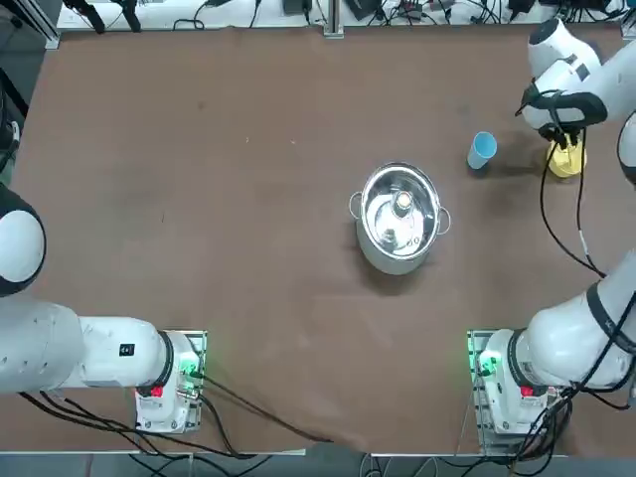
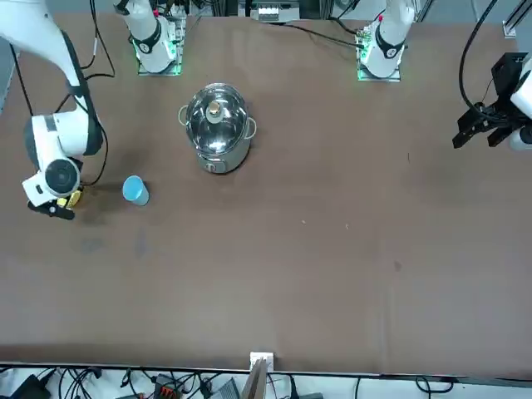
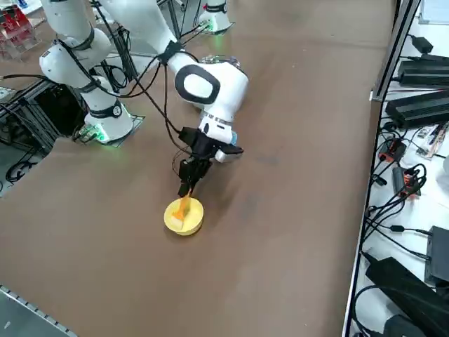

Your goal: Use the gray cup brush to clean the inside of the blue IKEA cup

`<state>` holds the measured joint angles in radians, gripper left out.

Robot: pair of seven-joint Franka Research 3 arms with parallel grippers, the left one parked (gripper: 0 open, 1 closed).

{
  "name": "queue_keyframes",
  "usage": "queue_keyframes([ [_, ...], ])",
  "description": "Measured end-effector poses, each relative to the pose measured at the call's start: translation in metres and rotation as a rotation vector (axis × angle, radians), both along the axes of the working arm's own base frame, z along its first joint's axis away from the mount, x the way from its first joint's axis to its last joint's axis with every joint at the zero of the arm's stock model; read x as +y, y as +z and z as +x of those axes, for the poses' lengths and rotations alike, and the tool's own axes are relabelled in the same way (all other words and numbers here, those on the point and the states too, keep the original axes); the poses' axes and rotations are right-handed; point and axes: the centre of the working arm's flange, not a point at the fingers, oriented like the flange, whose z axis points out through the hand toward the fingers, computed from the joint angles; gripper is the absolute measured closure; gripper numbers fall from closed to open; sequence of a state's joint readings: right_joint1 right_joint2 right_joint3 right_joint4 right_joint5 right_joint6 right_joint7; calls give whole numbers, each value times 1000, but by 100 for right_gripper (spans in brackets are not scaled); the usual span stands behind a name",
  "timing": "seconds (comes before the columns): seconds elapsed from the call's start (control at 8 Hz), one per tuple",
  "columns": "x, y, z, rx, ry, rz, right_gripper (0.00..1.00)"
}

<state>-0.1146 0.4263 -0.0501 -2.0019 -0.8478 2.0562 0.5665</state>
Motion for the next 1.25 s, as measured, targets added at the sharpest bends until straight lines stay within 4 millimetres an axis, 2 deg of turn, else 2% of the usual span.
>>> queue_keyframes([
  [0.38, 11, 3, 5, -10, -2, 16, 12],
  [0.5, 16, 6, 8, -19, -25, 37, 0],
  [1.0, 26, 45, 31, 11, -109, 208, 0],
  [1.12, 29, 59, 37, 10, -112, 246, 0],
  [1.25, 36, 82, 45, -6, -105, 289, 0],
])
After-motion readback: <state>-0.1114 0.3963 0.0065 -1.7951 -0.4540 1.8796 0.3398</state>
